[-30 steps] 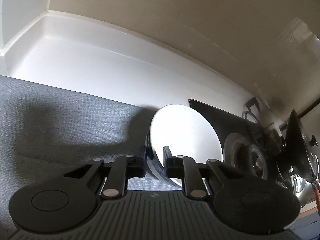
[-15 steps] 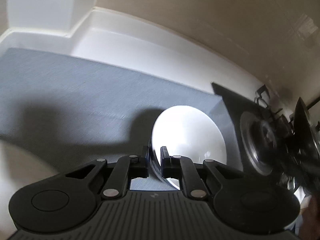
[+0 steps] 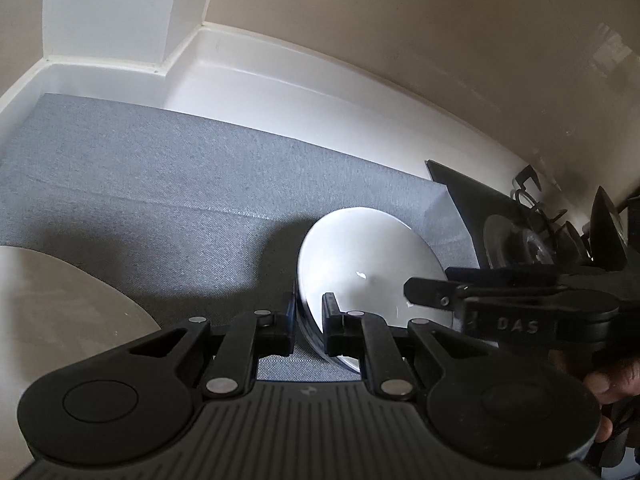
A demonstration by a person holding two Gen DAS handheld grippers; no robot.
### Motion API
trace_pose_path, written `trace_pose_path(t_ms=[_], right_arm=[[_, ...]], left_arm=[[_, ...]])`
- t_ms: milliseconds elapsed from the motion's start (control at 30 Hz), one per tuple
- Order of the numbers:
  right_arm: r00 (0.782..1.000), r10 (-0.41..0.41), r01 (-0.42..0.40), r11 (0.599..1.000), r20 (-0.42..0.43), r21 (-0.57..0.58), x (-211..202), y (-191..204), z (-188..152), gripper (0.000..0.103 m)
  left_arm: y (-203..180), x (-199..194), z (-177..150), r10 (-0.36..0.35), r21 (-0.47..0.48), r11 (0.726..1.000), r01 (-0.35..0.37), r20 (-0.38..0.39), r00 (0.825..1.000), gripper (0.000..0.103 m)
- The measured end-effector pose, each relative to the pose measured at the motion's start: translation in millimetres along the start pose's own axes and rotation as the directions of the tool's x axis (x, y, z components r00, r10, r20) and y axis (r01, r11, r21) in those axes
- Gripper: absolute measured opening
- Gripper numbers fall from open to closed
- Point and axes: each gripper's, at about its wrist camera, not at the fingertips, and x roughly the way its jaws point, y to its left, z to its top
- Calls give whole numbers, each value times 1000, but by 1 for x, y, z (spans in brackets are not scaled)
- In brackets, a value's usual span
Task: Organize plates and bowls
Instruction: 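Carry the white bowl with the left gripper and lower it into the teal bowl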
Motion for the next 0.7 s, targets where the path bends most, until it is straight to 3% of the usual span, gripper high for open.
trace_pose_path(t_ms=[67,267,467,700], right_arm=[[1000,0,0,1000,-20,0,6,0,0,37],[999,37,-36,999,-36,28,13,-1,-5,12],[1000,28,-27,999,-7,45,1,4,-6,11],[996,6,-11,999,88,53,-51,12,3,11]], left_arm=[[-2,-1,-1,4,15,1000,-5,5,1000,13],[-3,-2,1,-6,27,1000,6,5,1000,13],[-7,-11,2,-8,38,999,7,34,999,12],[-25,-56,12,-57,85,995,46,126,990,11]])
